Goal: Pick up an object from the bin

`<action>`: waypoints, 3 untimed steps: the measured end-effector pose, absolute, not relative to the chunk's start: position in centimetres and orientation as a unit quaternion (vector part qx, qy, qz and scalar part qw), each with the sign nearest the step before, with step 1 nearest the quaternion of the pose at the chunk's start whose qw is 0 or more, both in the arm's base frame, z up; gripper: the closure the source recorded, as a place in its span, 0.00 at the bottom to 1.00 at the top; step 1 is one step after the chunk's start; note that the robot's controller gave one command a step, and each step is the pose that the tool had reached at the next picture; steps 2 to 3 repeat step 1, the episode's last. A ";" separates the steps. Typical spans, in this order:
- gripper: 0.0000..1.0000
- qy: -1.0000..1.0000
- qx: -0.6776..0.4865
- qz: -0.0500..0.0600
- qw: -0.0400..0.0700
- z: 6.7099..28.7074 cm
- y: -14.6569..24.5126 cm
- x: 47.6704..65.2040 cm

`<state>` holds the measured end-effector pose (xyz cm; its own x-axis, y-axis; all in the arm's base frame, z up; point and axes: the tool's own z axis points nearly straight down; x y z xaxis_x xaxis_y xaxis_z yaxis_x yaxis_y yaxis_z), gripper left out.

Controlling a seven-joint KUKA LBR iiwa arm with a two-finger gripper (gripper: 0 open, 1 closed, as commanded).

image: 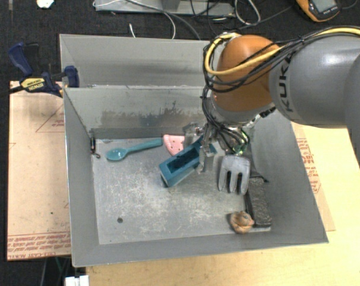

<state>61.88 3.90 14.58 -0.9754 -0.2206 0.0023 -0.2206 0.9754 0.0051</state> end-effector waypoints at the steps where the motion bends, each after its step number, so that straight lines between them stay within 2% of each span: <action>1: 1.00 -0.977 0.213 -0.003 0.001 18.5 1.5 63.9; 3: 1.00 -0.977 0.213 -0.003 0.001 18.5 1.5 63.9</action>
Offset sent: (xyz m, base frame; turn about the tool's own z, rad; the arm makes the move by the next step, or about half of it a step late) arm 0.0257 -0.0337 0.2146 -0.0689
